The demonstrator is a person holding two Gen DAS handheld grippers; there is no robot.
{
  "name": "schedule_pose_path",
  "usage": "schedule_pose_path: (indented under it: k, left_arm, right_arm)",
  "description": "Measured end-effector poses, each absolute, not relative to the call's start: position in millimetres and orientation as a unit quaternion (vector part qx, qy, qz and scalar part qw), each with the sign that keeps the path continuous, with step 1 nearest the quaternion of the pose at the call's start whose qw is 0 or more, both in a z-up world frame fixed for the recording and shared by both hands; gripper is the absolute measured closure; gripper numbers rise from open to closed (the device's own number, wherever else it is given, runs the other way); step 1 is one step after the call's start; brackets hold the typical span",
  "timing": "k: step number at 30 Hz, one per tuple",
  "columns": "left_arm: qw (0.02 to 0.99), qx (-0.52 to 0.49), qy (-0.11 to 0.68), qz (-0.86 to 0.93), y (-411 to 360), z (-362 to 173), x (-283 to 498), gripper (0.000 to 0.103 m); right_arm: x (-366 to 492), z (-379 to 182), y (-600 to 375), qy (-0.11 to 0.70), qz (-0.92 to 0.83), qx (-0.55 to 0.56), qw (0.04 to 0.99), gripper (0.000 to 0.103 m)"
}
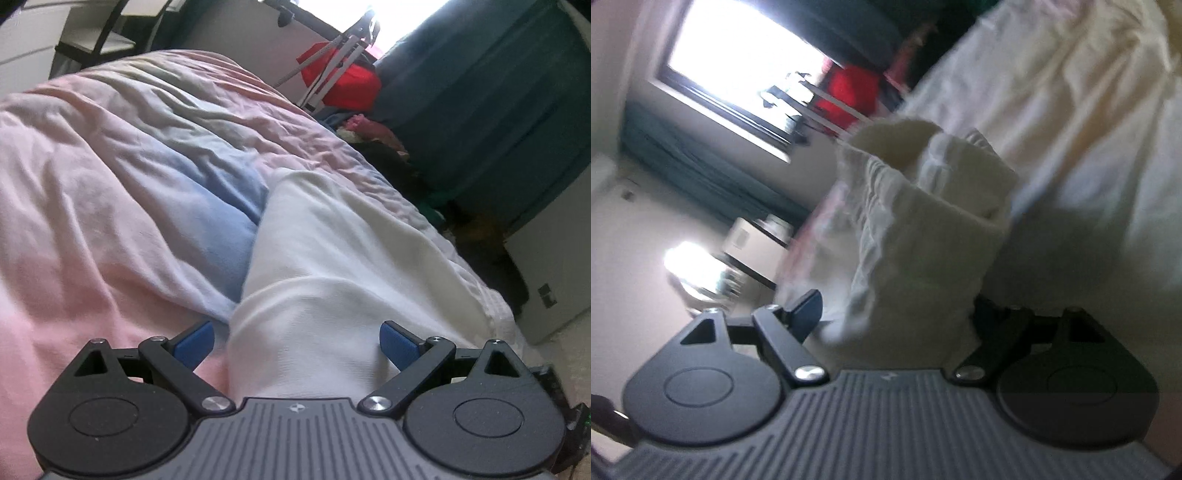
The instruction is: Fold clothes
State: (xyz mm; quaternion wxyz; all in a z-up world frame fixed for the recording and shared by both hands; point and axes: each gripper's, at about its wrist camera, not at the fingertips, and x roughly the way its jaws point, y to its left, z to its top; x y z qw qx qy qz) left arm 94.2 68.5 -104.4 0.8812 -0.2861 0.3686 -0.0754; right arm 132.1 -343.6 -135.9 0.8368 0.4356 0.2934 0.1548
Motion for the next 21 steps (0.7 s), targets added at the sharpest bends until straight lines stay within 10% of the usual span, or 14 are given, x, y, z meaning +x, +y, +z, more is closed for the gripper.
schedule_pose_path:
  k: [5,15,21]
  left_arm:
    - [0.876,-0.294,0.374,-0.079,66.8,-112.8,102.2,0.008]
    - [0.860,-0.325,0.382,-0.090,70.3,-125.6,112.9,0.015]
    - [0.881,-0.294,0.361,-0.084,63.3,-116.0,108.6,0.042]
  right_arm:
    - [133.5,-133.5,-345.7,0.279,0.158,0.449,0.834,0.018]
    - [128.8,-136.0,-332.0,0.300,0.091,0.402,0.860,0.053]
    - [109.4,-117.5,-332.3,0.273,0.088,0.382,0.879,0.062]
